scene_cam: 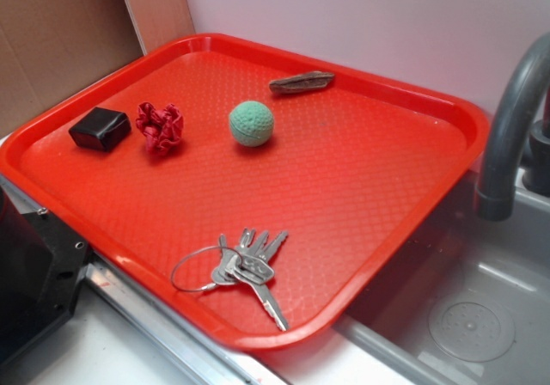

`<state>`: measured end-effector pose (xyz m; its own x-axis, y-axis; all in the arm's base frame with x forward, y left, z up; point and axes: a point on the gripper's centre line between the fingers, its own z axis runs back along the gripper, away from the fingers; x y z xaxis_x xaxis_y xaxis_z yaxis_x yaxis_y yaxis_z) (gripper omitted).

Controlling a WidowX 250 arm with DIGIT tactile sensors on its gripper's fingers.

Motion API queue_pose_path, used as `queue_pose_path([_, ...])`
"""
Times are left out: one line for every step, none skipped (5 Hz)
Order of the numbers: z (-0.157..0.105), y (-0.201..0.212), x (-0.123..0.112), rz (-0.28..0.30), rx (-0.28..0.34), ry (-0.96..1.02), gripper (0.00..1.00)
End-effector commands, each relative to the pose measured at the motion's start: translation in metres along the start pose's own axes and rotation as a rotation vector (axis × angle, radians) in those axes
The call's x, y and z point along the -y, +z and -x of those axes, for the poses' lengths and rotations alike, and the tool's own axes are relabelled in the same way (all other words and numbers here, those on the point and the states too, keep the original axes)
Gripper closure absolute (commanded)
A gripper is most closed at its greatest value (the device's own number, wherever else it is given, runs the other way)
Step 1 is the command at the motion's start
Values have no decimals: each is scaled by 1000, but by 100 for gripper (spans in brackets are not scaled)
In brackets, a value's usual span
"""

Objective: Grab the silver keys.

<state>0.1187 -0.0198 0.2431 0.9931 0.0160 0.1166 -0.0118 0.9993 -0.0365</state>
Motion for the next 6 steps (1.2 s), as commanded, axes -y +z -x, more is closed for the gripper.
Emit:
queue_pose_path([0, 0, 0, 0, 0, 0, 0])
queue_pose_path([-17, -26, 38, -40, 18, -110, 0])
queue_pose_path([-26, -45, 66, -30, 29, -210, 0])
queue_pose_path([-31, -71, 101, -22, 17, -288, 0])
queue_pose_path([-22, -97, 128, 82, 26, -384, 0])
queue_pose_path([-3, -113, 158, 149, -68, -460, 0])
